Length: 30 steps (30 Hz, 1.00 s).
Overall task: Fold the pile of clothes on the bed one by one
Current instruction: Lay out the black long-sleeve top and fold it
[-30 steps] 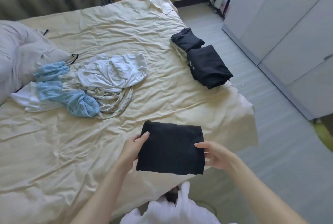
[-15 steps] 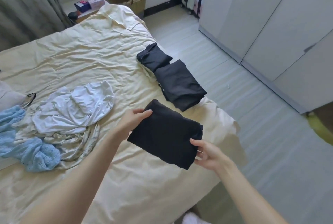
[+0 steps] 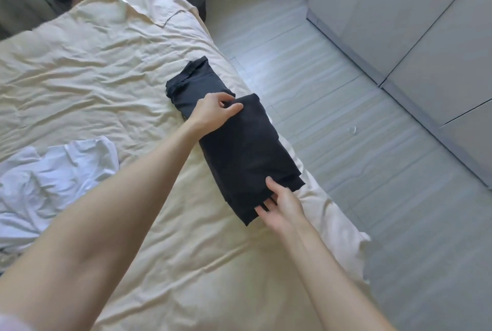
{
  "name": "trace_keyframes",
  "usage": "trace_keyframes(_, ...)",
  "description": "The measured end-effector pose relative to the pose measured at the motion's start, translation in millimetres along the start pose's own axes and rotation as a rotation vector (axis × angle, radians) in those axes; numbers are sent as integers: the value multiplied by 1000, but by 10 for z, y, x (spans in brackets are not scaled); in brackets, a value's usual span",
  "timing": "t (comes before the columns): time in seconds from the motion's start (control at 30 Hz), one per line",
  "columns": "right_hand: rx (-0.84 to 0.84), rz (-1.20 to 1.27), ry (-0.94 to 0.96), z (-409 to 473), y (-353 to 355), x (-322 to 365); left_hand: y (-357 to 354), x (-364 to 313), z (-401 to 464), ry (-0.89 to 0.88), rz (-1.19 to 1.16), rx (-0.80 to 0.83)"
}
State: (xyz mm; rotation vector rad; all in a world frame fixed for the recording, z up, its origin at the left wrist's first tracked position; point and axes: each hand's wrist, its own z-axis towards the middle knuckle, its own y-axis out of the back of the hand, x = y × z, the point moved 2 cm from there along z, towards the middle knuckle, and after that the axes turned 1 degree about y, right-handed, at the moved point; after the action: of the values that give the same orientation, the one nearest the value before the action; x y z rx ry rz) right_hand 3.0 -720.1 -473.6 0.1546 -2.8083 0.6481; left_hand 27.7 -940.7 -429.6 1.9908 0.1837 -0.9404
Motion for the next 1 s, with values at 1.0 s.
trace_keyframes(1.0,400,-2331,1031,-244,-225,-1261,-81,2420,-2892,307,278,-49)
